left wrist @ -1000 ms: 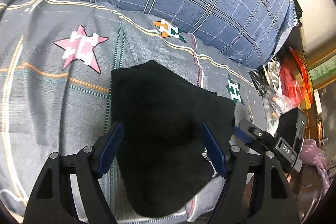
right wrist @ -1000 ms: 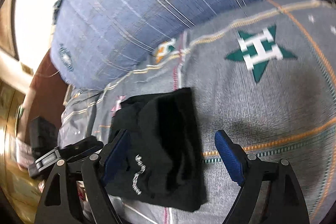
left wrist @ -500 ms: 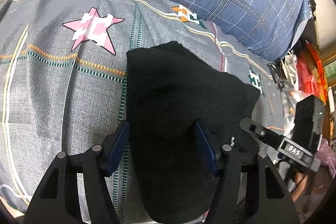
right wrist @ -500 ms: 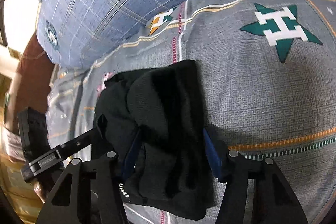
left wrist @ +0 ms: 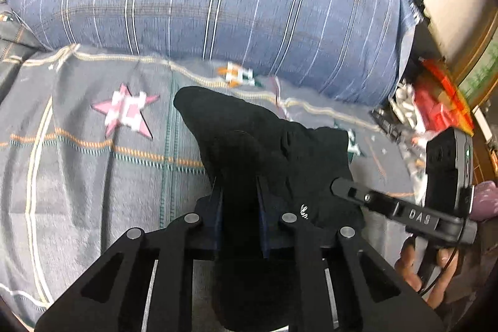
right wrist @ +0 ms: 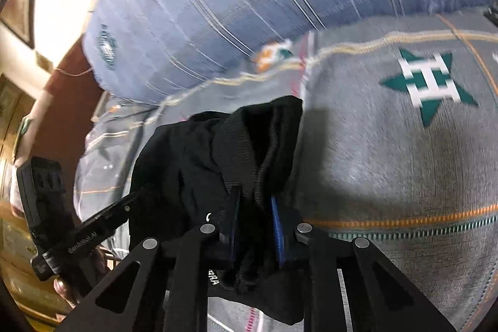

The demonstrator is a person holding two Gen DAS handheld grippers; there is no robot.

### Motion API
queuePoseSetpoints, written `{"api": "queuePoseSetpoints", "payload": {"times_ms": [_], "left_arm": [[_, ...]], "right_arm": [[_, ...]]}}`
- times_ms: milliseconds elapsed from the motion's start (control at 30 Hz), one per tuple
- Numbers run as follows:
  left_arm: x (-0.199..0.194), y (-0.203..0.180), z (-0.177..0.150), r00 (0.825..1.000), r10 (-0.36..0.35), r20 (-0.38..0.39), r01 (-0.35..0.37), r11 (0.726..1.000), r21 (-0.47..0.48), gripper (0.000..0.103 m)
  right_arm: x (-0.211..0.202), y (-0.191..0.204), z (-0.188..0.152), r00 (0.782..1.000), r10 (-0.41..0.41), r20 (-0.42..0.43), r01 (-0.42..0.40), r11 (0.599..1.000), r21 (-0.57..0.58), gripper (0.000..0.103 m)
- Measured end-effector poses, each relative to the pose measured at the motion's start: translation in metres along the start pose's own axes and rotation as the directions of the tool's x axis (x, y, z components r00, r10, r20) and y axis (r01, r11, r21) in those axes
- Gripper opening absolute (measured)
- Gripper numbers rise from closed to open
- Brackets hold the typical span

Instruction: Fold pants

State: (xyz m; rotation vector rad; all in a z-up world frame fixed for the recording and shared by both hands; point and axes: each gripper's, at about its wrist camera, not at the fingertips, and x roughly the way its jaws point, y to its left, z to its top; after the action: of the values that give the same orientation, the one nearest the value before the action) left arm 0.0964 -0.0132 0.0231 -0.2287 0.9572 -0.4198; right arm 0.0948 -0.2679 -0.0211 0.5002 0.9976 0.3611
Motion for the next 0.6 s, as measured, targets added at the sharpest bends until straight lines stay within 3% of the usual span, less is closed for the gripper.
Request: {"api": "queuePoseSetpoints", "payload": {"times_ms": [200,333,600], "left_arm": [[0.001,0.0,0.023,0.997,0.056,0.051,-0.057,0.998,0.015,0.016],[0.011,-0.012,0.043,0.982,0.167,0.083,-0.175,0.979,0.103,0.016],[0.047,0.003,0.039,0.958,0.282,0.05,-0.287,0.946,0.148,0.016]], "right_arm": [[-0.007,0.024,0.02,0.997,0.011,0.078,-0.007,0.999,-0.05,0.017],[0.004,0.035,0.049,0.997,-0.004,0.082,0.01,0.997,-0.077,0.017],[0.039,0.027,0.055,0.999,-0.028,0.023,0.029,0.997,-0.076,0.017]]}}
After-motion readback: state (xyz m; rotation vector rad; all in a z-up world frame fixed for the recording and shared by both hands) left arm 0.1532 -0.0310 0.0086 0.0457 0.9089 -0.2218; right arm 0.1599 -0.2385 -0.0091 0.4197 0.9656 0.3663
